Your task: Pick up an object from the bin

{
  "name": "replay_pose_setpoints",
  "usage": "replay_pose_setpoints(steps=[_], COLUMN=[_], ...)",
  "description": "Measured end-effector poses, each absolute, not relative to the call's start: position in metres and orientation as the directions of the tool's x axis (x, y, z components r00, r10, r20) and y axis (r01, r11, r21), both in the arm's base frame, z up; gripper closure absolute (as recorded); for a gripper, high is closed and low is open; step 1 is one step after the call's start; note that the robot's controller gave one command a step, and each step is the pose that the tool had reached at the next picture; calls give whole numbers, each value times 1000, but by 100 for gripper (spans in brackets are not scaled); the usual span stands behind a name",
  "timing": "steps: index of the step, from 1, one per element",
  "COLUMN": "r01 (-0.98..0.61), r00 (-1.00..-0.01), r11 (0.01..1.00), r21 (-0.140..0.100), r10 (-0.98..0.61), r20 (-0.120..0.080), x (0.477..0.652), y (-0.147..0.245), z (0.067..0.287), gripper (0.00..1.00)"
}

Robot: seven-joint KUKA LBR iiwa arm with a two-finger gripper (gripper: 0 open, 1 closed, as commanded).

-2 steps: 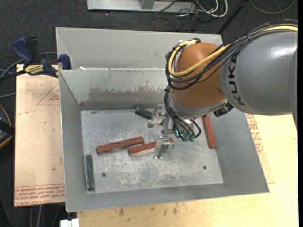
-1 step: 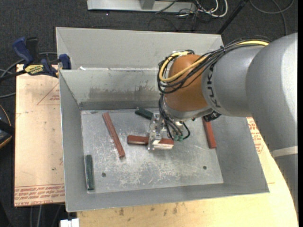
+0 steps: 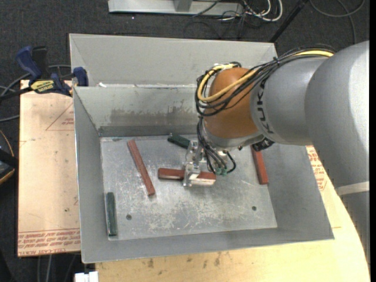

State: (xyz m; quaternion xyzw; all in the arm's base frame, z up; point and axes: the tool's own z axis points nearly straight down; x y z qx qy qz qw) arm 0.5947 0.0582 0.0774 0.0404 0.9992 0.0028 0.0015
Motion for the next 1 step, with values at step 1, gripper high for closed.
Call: replay_pose_setpoints(steps=[1], r01=[108], r00=[-994], r11=[994], r21=[1], r10=[108], r20=[-3], x=[593], y=[67], z=[201], gripper=[100])
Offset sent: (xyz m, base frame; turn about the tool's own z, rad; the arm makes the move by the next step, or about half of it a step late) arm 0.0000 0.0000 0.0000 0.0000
